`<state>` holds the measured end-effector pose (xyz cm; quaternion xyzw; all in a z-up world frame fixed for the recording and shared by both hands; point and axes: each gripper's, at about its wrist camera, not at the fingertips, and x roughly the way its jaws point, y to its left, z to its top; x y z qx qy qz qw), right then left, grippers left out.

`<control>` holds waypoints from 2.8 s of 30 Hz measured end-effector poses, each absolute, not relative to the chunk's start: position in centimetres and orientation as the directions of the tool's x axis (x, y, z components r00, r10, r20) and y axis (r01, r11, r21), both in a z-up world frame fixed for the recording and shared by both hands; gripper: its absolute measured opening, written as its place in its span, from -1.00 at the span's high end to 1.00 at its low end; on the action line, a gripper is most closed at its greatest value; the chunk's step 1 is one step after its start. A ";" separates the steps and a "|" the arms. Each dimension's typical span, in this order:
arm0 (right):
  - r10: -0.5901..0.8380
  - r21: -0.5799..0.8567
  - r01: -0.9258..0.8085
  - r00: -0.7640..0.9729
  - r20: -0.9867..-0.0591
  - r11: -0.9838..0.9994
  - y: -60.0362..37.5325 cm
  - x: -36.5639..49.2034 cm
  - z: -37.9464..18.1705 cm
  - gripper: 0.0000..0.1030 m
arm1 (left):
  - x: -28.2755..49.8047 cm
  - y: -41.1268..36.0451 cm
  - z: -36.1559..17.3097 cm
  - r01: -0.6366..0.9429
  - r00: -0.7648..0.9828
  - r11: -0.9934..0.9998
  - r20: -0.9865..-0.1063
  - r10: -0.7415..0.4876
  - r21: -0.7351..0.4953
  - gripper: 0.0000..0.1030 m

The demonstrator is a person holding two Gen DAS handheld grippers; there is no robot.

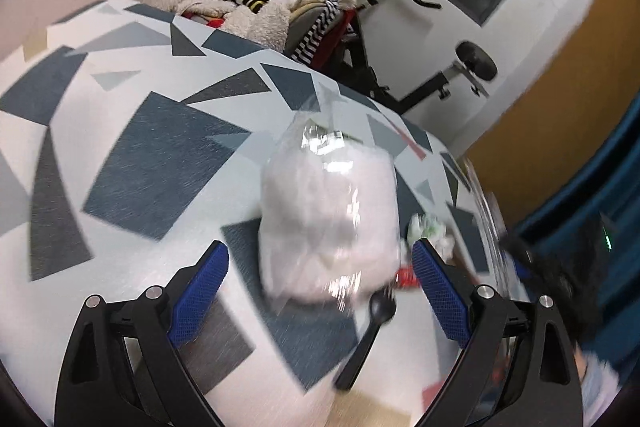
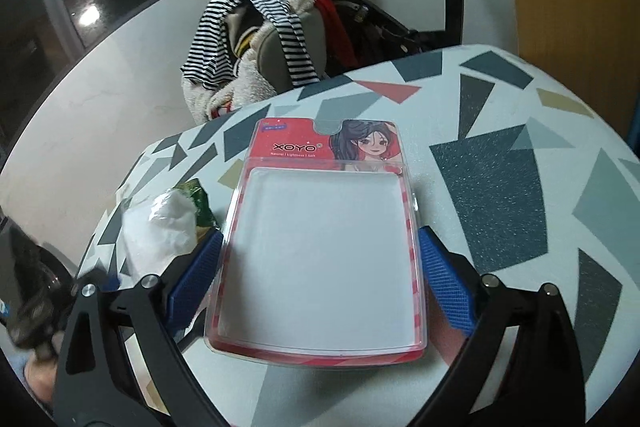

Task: Collect trash
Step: 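Grasp the white plastic bag of cotton with the left gripper, then carry the pink card package over the bin and open the right gripper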

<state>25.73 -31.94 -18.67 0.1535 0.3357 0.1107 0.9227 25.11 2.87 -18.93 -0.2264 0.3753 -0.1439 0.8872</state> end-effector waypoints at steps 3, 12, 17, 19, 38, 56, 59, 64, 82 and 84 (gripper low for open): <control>0.304 0.342 -0.119 0.769 -0.563 0.932 -31.9 24.3 -18.1 -0.82 | 26.8 2.2 -19.4 0.030 0.678 0.847 -0.612 -0.408 -0.531 -0.76; 0.306 0.291 -0.172 0.797 -0.520 0.941 -31.8 20.0 -17.2 -0.82 | 27.1 0.5 -18.0 0.103 0.644 0.909 -0.669 -0.370 -0.404 0.17; 0.308 0.298 -0.174 0.812 -0.495 0.938 -31.8 17.5 -16.6 -0.82 | 24.1 1.4 -15.0 0.176 0.686 0.906 -0.612 -0.393 -0.385 0.18; 0.309 0.286 -0.185 0.817 -0.488 0.940 -31.5 16.5 -16.4 -0.82 | 22.4 1.8 -13.6 0.203 0.700 0.905 -0.590 -0.402 -0.374 0.18; 0.428 0.233 -0.361 0.699 -0.573 0.903 -23.2 4.9 -20.0 -0.82 | 2.4 7.2 -11.1 0.188 0.766 0.928 -0.542 -0.344 -0.323 0.18; 0.431 0.222 -0.393 0.598 -0.675 0.892 -19.6 3.7 -25.4 -0.80 | -0.6 7.2 -13.0 0.170 0.762 0.922 -0.546 -0.347 -0.349 0.18; 0.432 0.215 -0.408 0.571 -0.698 0.887 -19.2 3.7 -26.3 -0.80 | -0.6 7.0 -13.7 0.162 0.757 0.923 -0.556 -0.344 -0.350 0.18; 0.429 0.199 -0.429 0.546 -0.720 0.881 -18.6 4.0 -27.2 -0.80 | -0.7 6.8 -14.4 0.158 0.747 0.923 -0.569 -0.344 -0.350 0.18; 0.422 0.198 -0.410 0.581 -0.696 0.890 -18.7 3.9 -26.7 -0.88 | -0.7 6.2 -15.2 0.184 0.735 0.930 -0.583 -0.346 -0.319 0.18; 0.410 0.170 -0.409 0.621 -0.668 0.896 -19.1 3.6 -25.8 -0.88 | -0.7 5.9 -15.3 0.202 0.730 0.929 -0.584 -0.355 -0.311 0.18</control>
